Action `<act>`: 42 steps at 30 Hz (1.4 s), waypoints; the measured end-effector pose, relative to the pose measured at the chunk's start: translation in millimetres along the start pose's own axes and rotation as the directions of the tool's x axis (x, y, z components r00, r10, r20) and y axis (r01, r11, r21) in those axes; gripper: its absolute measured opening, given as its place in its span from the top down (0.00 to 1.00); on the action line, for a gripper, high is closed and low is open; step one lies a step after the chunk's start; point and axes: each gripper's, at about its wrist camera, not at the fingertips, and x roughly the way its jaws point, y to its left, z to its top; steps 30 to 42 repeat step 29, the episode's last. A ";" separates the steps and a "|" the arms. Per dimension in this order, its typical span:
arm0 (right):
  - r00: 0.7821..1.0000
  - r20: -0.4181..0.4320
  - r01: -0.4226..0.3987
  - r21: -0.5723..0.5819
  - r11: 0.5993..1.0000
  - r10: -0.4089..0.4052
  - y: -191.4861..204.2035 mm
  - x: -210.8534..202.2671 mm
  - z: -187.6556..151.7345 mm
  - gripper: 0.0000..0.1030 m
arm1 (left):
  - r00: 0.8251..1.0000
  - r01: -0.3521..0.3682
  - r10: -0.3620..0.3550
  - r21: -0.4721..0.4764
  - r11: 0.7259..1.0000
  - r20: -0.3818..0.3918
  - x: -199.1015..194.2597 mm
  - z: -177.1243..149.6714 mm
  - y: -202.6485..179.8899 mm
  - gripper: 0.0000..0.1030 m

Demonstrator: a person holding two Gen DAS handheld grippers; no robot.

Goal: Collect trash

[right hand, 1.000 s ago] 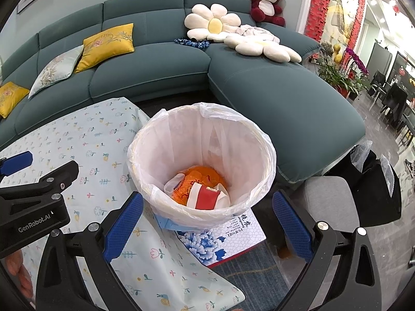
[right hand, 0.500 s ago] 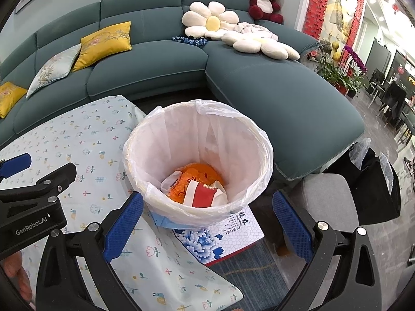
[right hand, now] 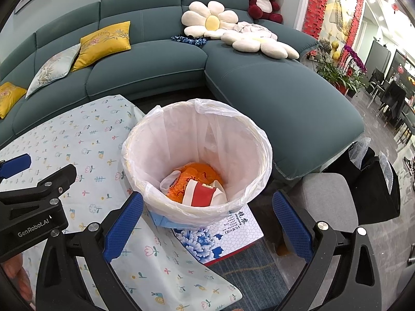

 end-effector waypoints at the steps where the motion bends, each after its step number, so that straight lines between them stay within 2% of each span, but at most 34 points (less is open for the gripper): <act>1: 1.000 -0.001 0.001 0.000 1.000 -0.001 -0.6 0.0 -0.4 0.07 | 1.000 0.000 0.000 0.001 1.000 -0.001 0.2 -0.2 0.1 0.14; 42: 1.000 -0.004 0.002 0.007 1.000 -0.002 -3.9 0.1 -4.2 0.07 | 1.000 0.008 -0.007 0.023 1.000 -0.028 3.1 -4.7 -4.9 0.14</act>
